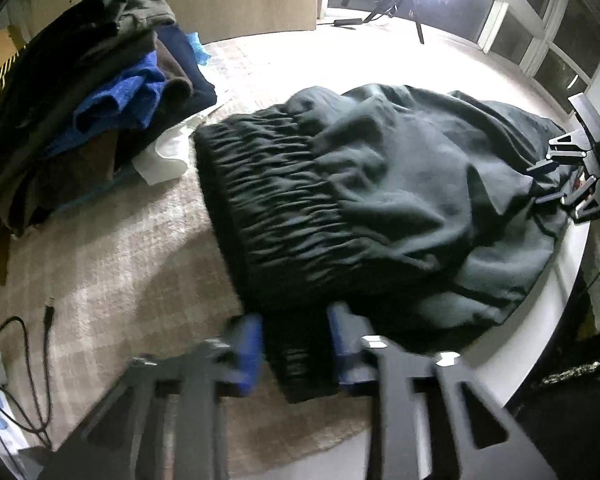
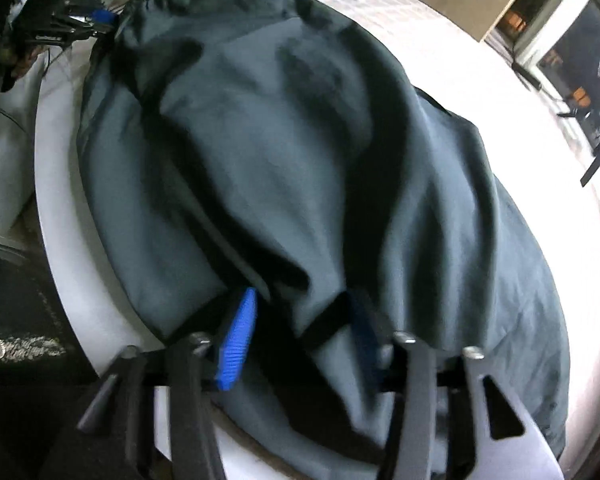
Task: Fold clothes
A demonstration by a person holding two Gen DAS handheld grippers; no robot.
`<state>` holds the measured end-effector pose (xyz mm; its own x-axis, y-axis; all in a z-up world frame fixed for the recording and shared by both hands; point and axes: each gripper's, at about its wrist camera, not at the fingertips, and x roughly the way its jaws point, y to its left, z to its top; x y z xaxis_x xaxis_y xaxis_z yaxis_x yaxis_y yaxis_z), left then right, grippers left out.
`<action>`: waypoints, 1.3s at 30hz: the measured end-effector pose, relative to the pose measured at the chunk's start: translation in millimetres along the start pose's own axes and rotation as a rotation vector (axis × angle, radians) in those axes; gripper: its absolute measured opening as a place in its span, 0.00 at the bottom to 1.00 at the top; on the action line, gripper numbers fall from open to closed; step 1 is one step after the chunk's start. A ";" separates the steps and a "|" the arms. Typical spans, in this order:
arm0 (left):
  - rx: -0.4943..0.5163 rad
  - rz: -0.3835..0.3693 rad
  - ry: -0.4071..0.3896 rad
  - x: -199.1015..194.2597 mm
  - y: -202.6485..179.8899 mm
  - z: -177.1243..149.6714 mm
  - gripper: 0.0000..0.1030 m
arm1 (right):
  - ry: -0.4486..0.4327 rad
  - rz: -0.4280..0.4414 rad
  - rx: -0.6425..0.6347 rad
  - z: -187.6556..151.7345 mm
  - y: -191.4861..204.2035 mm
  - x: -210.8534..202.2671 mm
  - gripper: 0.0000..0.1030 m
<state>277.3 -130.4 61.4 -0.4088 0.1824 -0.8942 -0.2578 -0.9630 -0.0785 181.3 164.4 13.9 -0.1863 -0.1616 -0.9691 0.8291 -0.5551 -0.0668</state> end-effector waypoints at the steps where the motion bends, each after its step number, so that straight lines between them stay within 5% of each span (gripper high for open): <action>1: -0.001 -0.005 -0.006 -3.5 2.5 2.1 0.13 | 0.004 0.005 0.005 -0.3 -3.9 -0.5 0.23; 2: -0.003 -0.002 -0.015 -8.2 5.4 5.0 0.00 | 0.004 0.011 0.009 -0.7 -7.1 -1.6 0.17; 4: 0.001 0.000 -0.036 -17.1 8.6 11.8 0.00 | -0.004 0.025 0.014 -1.6 -11.9 -4.9 0.09; 12: 0.027 0.009 -0.090 -41.6 3.2 45.1 0.00 | -0.080 0.074 0.060 -5.2 -34.0 -33.8 0.05; 21: 0.031 0.036 -0.133 -78.9 -2.8 35.2 0.00 | -0.175 0.128 0.051 -27.6 -45.8 -101.7 0.03; 24: 0.005 0.009 -0.101 -82.9 -4.2 6.3 0.00 | -0.198 0.158 0.047 -36.1 -46.7 -121.2 0.03; 28: -0.060 -0.003 0.052 -38.8 0.1 -34.0 0.00 | -0.089 0.220 0.026 -40.6 -21.2 -73.9 0.03; 32: -0.073 0.066 0.159 -9.2 1.9 -49.9 0.00 | 0.071 0.163 0.013 -42.0 -11.5 -34.5 0.07; 34: -0.070 0.076 0.145 -18.6 2.9 -49.6 0.05 | 0.060 0.189 -0.006 -43.5 -16.7 -48.9 0.14; 37: -0.084 0.114 0.089 -44.7 7.5 -36.0 0.07 | -0.043 0.234 0.018 -38.9 -40.7 -87.9 0.42; 39: -0.073 0.107 0.014 -61.2 2.4 -12.5 0.09 | -0.133 0.239 0.079 -28.6 -65.1 -108.5 0.46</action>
<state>312.6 -146.3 110.5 -0.4180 0.0759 -0.9053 -0.1492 -0.9887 -0.0139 162.6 241.4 116.6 -0.0624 -0.3984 -0.9151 0.8152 -0.5493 0.1835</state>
